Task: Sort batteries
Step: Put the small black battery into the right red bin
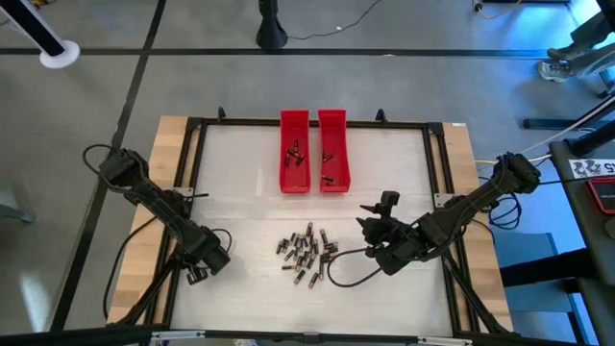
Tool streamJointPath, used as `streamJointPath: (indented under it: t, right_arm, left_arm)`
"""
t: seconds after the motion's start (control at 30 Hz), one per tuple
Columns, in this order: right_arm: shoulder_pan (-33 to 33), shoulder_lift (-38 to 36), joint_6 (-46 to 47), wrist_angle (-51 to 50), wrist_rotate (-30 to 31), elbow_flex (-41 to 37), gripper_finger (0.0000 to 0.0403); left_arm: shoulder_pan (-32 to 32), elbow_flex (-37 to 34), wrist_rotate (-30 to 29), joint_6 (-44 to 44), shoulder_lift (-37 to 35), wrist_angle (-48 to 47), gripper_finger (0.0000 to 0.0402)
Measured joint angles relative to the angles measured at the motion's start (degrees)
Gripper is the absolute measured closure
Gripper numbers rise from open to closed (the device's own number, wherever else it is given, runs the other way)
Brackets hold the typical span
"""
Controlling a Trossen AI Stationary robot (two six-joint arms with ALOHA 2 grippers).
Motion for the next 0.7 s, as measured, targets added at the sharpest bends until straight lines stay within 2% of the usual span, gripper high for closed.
streamJointPath:
  t: [0.43,0.7]
  right_arm:
    - [0.00,0.00,0.00,0.03,-0.02,0.00,0.0226]
    - [0.00,0.00,-0.02,0.86,-0.01,0.00,0.0226]
  left_arm:
    - [0.22,0.33,0.49,5.84,5.78,3.38,0.0401]
    - [0.44,5.81,-8.98,14.68,5.55,3.24,0.0401]
